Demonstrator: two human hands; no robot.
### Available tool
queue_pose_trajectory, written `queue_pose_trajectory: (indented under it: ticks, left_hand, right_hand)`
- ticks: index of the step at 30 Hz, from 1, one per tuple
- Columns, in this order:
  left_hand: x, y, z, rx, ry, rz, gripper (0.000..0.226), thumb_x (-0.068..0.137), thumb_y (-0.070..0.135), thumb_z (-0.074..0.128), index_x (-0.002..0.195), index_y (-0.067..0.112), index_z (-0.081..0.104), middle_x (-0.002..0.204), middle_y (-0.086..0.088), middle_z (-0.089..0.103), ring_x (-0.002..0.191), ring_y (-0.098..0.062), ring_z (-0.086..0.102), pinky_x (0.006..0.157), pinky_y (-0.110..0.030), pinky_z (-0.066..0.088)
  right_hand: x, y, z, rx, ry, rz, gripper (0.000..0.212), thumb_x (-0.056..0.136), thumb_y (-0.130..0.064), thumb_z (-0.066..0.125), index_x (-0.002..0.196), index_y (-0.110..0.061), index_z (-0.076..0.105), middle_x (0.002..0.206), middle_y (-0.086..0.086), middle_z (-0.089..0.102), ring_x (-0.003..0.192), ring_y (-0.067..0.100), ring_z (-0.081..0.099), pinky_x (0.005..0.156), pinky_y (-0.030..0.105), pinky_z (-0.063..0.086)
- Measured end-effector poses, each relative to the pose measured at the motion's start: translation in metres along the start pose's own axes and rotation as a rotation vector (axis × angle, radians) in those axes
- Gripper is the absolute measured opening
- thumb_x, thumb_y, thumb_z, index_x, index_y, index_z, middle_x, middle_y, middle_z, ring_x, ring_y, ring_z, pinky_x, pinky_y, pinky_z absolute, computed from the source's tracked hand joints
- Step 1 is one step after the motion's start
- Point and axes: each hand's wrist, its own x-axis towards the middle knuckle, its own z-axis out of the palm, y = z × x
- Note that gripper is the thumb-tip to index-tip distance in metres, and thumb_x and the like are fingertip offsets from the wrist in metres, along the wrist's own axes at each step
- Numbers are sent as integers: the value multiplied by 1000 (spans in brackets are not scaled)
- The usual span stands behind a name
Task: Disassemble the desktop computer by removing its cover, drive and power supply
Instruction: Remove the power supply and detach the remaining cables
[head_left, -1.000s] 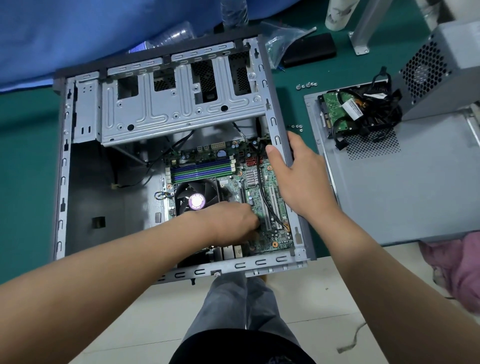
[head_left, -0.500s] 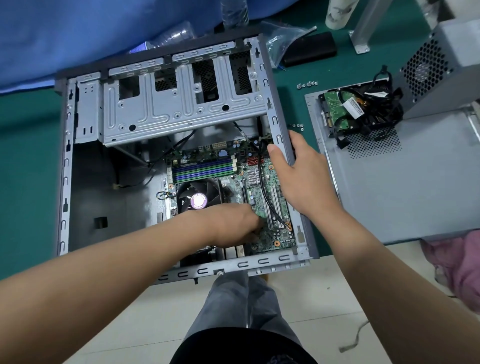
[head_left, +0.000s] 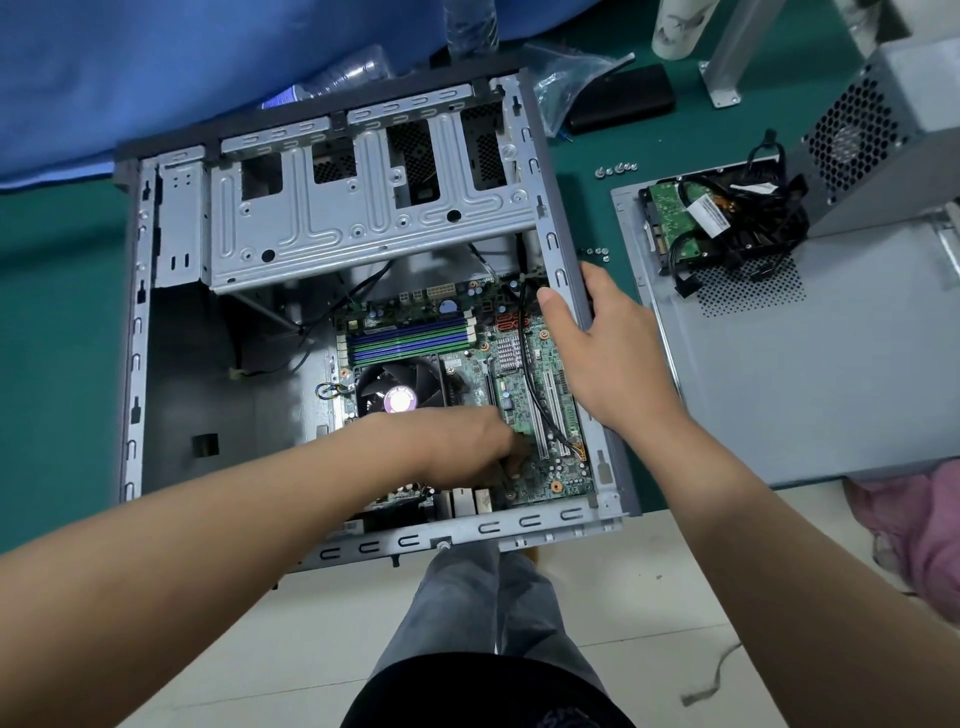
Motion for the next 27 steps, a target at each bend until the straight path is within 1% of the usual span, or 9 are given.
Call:
queue_pose_trajectory:
  ticks: [4, 7, 10, 12, 14, 18, 21, 24, 27]
  left_hand:
    - [4, 7, -1, 118, 67, -47, 37, 102, 30, 40, 104, 1, 62, 81, -11, 56, 73, -29, 56, 65, -38, 47]
    - [7, 10, 0, 134, 83, -63, 38, 102, 32, 39, 105, 1, 61, 84, -12, 57, 75, -30, 56, 61, -35, 41]
    - [6, 4, 1, 61, 30, -36, 31, 101, 30, 44, 113, 4, 58, 95, -11, 61, 76, -24, 53, 69, -34, 48]
    - [5, 1, 2, 52, -3, -21, 23, 99, 17, 46, 115, 4, 57, 102, -12, 62, 86, -25, 59, 79, -36, 51]
    - [4, 2, 2, 58, 6, -5, 22, 98, 11, 45, 114, 4, 58, 102, -14, 62, 90, -29, 61, 82, -40, 51]
    - [3, 6, 0, 127, 59, -50, 35, 102, 31, 41, 106, 2, 61, 89, -13, 61, 82, -30, 60, 68, -39, 49]
    - [6, 9, 2, 165, 94, -80, 35, 103, 29, 39, 102, 1, 61, 70, -5, 44, 84, -32, 62, 61, -36, 44]
    - [4, 5, 2, 113, 70, -55, 35, 101, 34, 43, 108, 4, 60, 86, -10, 58, 87, -32, 61, 68, -39, 49]
    - [2, -1, 5, 34, 25, 13, 25, 98, 22, 49, 117, 9, 60, 106, -11, 64, 94, -28, 62, 82, -40, 51]
  right_hand:
    - [1, 0, -1, -7, -1, 4, 53, 96, -47, 41, 140, -18, 41, 115, 9, 62, 100, 27, 59, 82, 31, 45]
    - [0, 0, -1, -3, 0, 1, 52, 96, -47, 41, 139, -18, 42, 117, 7, 62, 102, 27, 58, 82, 30, 44]
    - [0, 0, -1, -10, -8, 6, 54, 96, -47, 40, 140, -18, 40, 121, 8, 61, 106, 29, 56, 89, 35, 46]
    - [1, 0, -1, -13, -7, 7, 54, 96, -48, 40, 141, -18, 40, 121, 8, 60, 107, 28, 56, 88, 34, 45]
    - [1, -1, -1, -13, -9, 10, 54, 96, -48, 40, 140, -18, 40, 121, 8, 60, 106, 28, 56, 88, 34, 45]
    - [0, -1, -1, -11, -11, 13, 53, 96, -47, 40, 140, -18, 40, 120, 8, 60, 105, 27, 56, 87, 33, 45]
    - [0, -1, -1, -10, -9, 10, 53, 96, -47, 40, 140, -18, 40, 120, 9, 61, 105, 28, 56, 86, 32, 44]
    - [0, -1, -1, -11, -10, 12, 53, 96, -47, 40, 140, -18, 40, 118, 10, 61, 104, 28, 57, 84, 31, 43]
    - [0, -1, -1, -14, -11, 8, 53, 96, -47, 41, 140, -18, 40, 119, 9, 61, 104, 27, 57, 83, 30, 43]
